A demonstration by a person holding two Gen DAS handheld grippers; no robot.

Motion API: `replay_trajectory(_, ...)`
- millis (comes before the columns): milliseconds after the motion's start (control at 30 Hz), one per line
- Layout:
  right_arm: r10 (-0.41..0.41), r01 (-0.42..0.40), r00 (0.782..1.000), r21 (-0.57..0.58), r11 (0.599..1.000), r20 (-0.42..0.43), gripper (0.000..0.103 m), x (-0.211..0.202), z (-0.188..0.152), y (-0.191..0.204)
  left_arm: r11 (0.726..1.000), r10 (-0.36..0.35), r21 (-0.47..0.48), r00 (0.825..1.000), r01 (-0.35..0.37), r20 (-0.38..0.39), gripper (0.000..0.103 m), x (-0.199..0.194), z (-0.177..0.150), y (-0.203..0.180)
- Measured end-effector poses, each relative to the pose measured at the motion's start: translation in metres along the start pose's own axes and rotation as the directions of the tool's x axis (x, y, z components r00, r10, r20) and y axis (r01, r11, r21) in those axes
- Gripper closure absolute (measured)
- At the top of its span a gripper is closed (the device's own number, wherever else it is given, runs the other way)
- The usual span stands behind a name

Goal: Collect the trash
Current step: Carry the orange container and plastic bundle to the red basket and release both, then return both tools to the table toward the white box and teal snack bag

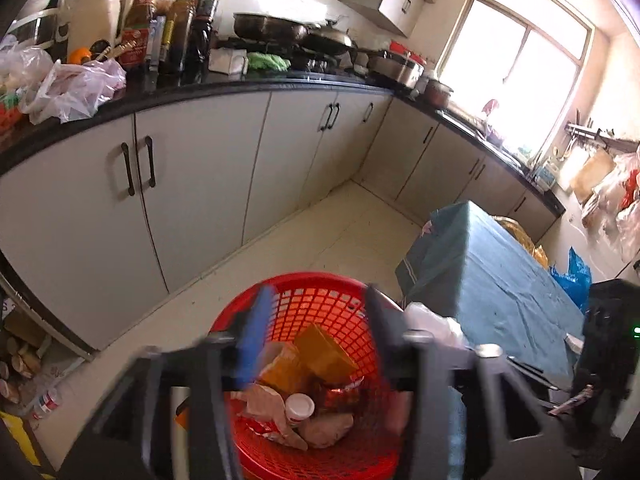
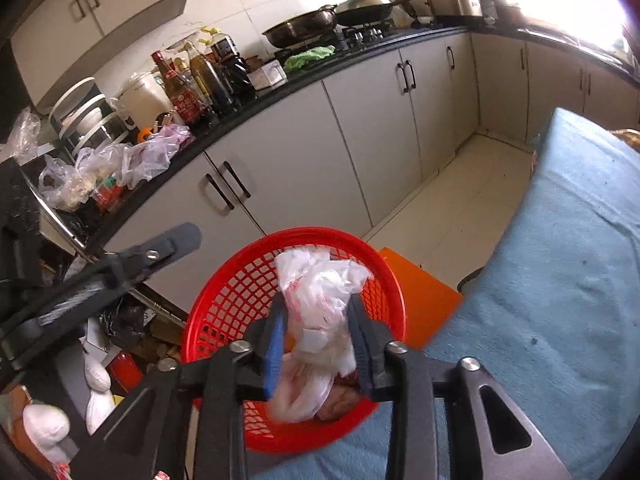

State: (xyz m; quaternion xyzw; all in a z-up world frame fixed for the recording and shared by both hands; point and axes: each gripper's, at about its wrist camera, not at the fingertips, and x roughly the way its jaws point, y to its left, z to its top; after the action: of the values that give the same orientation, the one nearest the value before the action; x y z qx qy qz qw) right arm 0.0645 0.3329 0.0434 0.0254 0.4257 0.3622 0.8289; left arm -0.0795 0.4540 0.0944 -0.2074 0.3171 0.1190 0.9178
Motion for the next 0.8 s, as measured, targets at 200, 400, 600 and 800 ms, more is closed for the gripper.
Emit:
replay_trajectory(200, -0.026, 0.026, 1.0, 0.01, 1.0, 0.015, 0.058, -0.014, -0.006, -0.012, 1.0, 0.016, 0.018, 0.999, -0.017, 0.038, 0.042, -0.014, -0.005, -0.003)
replay_trajectory(400, -0.031, 0.03, 0.999, 0.057, 0.998, 0.017, 0.051, -0.036, -0.022, -0.032, 0.99, 0.109, 0.076, 0.991, -0.115, 0.078, 0.03, -0.033, -0.021, -0.021)
replay_trajectory(600, -0.063, 0.06, 0.998, 0.102, 0.993, 0.03, 0.045, -0.063, -0.044, -0.055, 0.981, 0.147, 0.113, 0.985, -0.158, 0.095, 0.018, -0.048, -0.039, -0.037)
replay_trajectory(800, -0.085, 0.076, 0.994, 0.143, 0.987, 0.064, 0.045, -0.093, -0.065, -0.08, 0.983, 0.11, 0.143, 0.992, -0.117, 0.058, 0.016, -0.053, -0.06, -0.056)
